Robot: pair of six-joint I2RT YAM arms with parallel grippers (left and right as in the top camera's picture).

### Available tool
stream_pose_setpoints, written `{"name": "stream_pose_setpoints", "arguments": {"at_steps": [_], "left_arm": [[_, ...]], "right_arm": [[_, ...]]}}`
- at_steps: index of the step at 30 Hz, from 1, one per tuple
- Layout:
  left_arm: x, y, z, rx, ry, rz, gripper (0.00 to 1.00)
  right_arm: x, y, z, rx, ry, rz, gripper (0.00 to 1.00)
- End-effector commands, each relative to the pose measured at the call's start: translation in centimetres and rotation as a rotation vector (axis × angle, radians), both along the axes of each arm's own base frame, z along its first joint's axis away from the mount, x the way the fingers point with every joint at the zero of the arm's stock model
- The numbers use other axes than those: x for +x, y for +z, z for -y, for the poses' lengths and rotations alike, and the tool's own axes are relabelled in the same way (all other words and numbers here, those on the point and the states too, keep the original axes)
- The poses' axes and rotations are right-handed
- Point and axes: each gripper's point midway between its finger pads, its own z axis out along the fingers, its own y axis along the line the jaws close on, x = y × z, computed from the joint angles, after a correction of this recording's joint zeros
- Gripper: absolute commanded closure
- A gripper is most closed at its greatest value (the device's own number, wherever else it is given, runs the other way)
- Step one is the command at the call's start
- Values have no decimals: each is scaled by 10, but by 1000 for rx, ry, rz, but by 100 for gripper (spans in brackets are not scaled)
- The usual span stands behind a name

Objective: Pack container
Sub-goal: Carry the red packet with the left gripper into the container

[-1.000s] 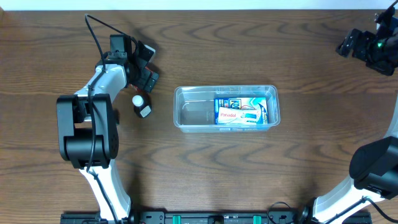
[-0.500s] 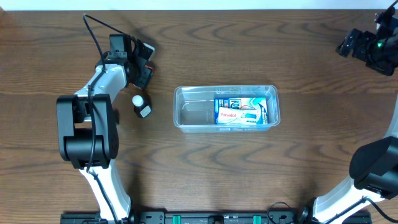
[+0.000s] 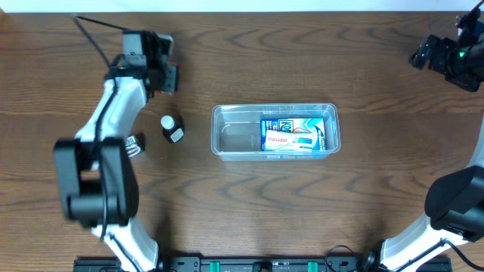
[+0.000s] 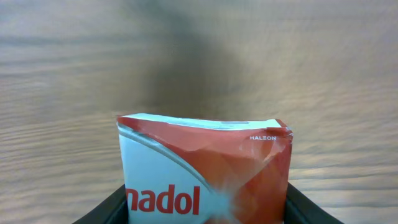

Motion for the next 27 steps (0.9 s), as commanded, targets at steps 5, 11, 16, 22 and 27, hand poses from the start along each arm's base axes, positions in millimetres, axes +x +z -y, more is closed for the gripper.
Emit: {"name": "stream_pose_setpoints", "arguments": {"at_steps": [5, 11, 16, 22, 27], "left_arm": [[-45, 120, 45, -155, 58, 137, 48], [-101, 159, 113, -225, -59, 128, 63], [-134, 159, 167, -234, -199, 85, 63], [-158, 137, 207, -206, -306, 0, 64], [-162, 112, 223, -201, -306, -76, 63]], "right_arm": [[-1, 15, 1, -7, -10, 38, 1], [-1, 15, 1, -7, -10, 38, 1], [-1, 15, 1, -7, -10, 38, 1], [-1, 15, 1, -7, -10, 38, 1], [-1, 15, 1, -7, -10, 38, 1]]}}
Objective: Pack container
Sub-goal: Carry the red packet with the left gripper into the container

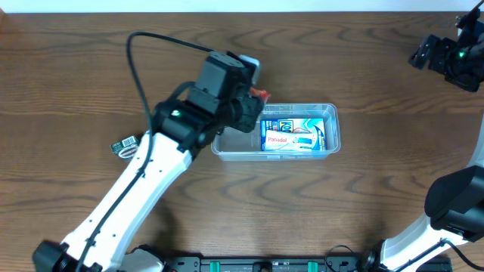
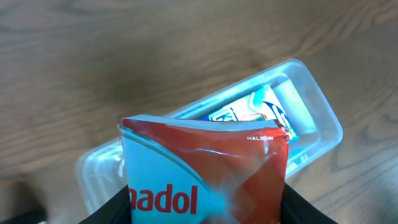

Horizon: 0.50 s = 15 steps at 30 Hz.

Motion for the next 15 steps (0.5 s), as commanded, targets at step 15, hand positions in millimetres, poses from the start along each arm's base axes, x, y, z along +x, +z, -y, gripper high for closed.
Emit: {"name": "stream_pose_setpoints", "arguments": {"at_steps": [15], "left_arm": [[11, -91, -2, 136, 152, -237, 64]], "right_arm": [[-1, 15, 1, -7, -10, 39, 1]]}}
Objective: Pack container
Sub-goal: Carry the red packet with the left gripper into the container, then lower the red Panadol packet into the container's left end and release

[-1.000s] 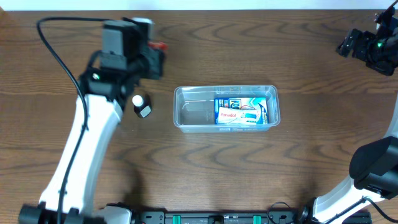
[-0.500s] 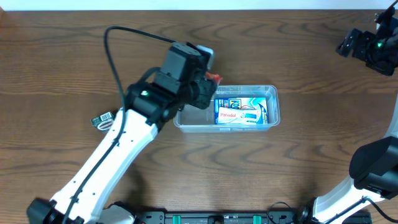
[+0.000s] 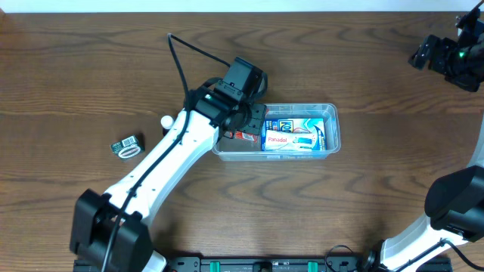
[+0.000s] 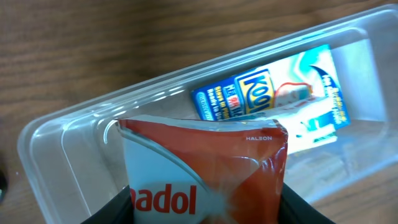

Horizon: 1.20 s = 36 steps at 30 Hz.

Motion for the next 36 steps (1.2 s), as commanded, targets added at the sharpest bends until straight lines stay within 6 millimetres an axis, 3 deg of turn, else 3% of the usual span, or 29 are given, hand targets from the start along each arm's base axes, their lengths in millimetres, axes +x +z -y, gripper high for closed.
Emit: {"name": "stream_pose_setpoints", "arguments": {"at_steps": [1, 23, 36], "left_arm": [[6, -10, -6, 41, 56, -7, 63], [6, -53, -4, 141, 91, -68, 63], [4, -97, -5, 198, 102, -153, 63]], "right_arm": [[-1, 15, 1, -7, -10, 39, 1], [-1, 15, 1, -7, -10, 38, 1], [-1, 15, 1, -7, -10, 39, 1]]}}
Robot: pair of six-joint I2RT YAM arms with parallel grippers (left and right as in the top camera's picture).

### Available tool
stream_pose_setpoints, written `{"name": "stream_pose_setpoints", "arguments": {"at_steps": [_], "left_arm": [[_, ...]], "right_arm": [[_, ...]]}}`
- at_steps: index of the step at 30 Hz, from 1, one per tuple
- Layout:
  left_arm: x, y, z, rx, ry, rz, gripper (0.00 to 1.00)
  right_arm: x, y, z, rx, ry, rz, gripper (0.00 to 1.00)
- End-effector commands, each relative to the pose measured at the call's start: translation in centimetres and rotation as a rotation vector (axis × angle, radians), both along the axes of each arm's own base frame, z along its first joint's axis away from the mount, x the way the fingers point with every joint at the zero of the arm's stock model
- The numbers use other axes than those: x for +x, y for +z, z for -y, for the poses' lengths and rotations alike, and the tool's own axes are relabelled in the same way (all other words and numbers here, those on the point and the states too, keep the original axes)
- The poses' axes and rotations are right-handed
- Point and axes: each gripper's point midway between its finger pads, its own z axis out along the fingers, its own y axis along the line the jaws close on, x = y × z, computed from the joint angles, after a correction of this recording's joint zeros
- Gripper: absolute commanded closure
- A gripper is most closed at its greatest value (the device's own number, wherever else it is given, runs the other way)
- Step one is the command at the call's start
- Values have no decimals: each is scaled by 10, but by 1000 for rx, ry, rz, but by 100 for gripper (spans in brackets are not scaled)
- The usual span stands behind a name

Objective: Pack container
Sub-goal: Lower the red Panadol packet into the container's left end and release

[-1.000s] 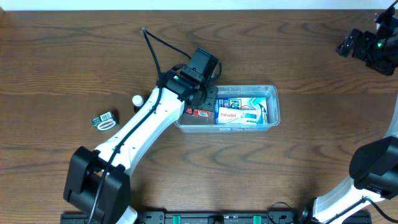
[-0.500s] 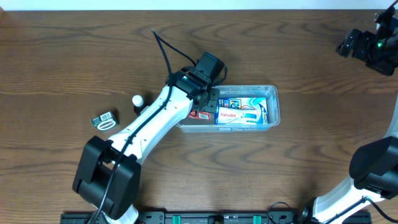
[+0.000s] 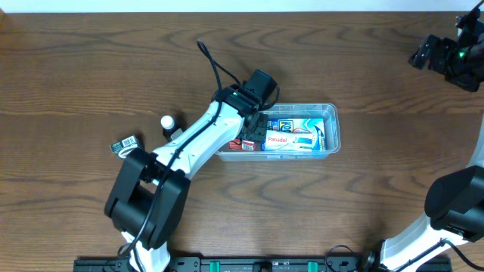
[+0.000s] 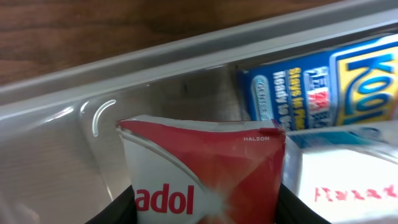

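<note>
A clear plastic container [image 3: 302, 106] sits mid-table. My left gripper [image 3: 255, 127] reaches down into its left half, shut on a red and white Panadol box [image 4: 202, 168] that shows red at the container's left front [image 3: 243, 142]. In the left wrist view the box fills the space between my fingers, close to the container's wall [image 4: 124, 68]. A blue Kool box [image 4: 323, 81] and a white Panadol box [image 3: 291, 139] lie in the right half, just beside the held box. My right gripper [image 3: 446, 57] hangs at the far right back, too small to read.
A small white-capped bottle [image 3: 168, 122] and a small green and black packet [image 3: 125, 145] lie on the wooden table left of the container, next to my left arm.
My left gripper has gone lower into the container's left half with the Panadol box. The container's wall and the blue box now look much nearer. The right arm has not moved.
My left gripper held the Panadol box over bare table at the far left back. Then it was at the container's left end, then over its left half, and now it is low inside it, still shut on the box.
</note>
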Motion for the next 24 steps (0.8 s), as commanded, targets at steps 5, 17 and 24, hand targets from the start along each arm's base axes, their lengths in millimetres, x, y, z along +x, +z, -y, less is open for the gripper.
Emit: {"name": "stream_pose_setpoints", "arguments": {"at_steps": [5, 17, 24], "left_arm": [[2, -16, -1, 26, 25, -21, 63], [8, -17, 3, 10, 25, 0, 48], [8, -17, 4, 9, 25, 1, 33]], "right_arm": [[-1, 15, 1, -7, -10, 39, 1], [-1, 15, 1, -7, -10, 38, 1], [-1, 15, 1, -7, -10, 38, 1]]}}
